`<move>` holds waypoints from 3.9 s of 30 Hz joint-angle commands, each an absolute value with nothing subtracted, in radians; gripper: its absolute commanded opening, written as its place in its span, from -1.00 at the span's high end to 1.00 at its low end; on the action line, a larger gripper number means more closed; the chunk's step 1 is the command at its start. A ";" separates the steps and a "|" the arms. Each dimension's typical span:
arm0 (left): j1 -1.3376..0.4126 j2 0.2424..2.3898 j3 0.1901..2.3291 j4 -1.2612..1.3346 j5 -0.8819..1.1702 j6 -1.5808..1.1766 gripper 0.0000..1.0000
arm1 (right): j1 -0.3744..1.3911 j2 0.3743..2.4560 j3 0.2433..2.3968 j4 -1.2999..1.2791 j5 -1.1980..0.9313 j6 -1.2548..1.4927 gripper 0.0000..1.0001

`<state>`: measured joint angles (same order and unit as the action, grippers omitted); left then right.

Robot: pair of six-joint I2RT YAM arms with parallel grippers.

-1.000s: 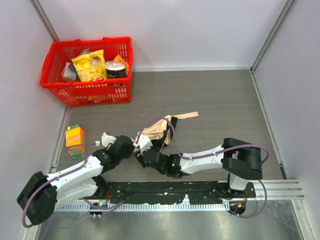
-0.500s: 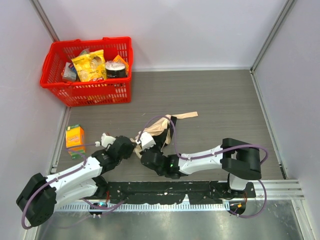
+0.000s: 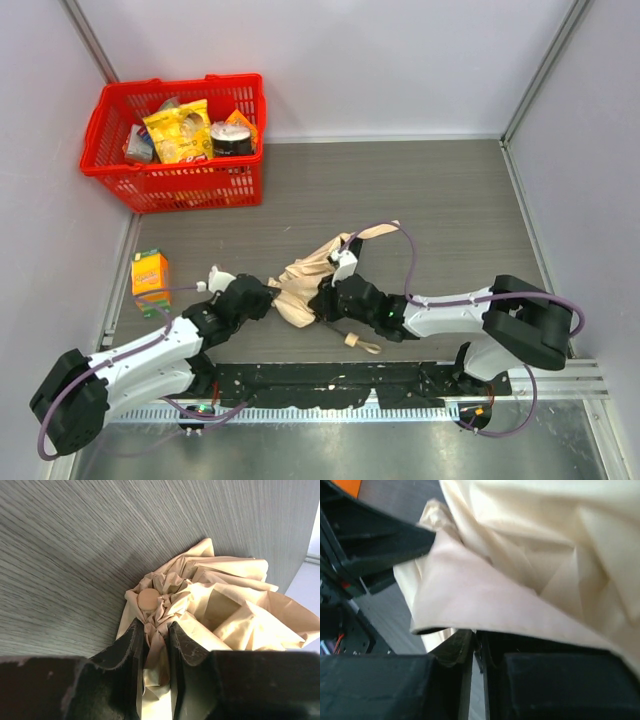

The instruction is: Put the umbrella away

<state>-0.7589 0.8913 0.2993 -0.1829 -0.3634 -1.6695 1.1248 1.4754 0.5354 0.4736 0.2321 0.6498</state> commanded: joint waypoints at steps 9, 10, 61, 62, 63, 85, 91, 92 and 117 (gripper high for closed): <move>-0.736 0.936 0.282 -0.179 -0.480 -1.657 1.00 | 1.204 1.169 0.820 -0.434 0.104 0.550 0.10; -0.738 0.939 0.282 -0.179 -0.480 -1.660 1.00 | 1.207 1.145 0.872 -0.442 0.092 0.531 0.08; -0.736 1.008 0.316 -0.259 -0.368 -1.773 1.00 | 1.221 1.907 0.968 -0.103 0.368 -0.075 0.36; -0.736 1.002 0.313 -0.259 -0.371 -1.775 1.00 | 1.221 1.916 0.968 -0.107 0.358 -0.072 0.45; -0.736 0.996 0.310 -0.259 -0.376 -1.776 1.00 | 1.218 1.920 0.968 -0.110 0.335 -0.060 0.61; -0.585 0.531 0.181 -0.130 -0.295 -1.324 -0.99 | 0.934 1.968 0.890 -0.067 -0.333 0.190 0.99; -0.568 0.547 0.163 -0.052 -0.131 -1.365 -0.99 | 0.827 2.036 0.931 -0.091 -0.535 0.259 0.99; -0.568 0.558 0.167 -0.055 -0.112 -1.376 -0.99 | 0.812 2.048 0.933 -0.089 -0.563 0.265 0.99; -0.569 1.097 0.209 0.157 -0.183 -1.423 -0.84 | 0.654 2.207 1.092 -0.068 -0.930 0.330 0.99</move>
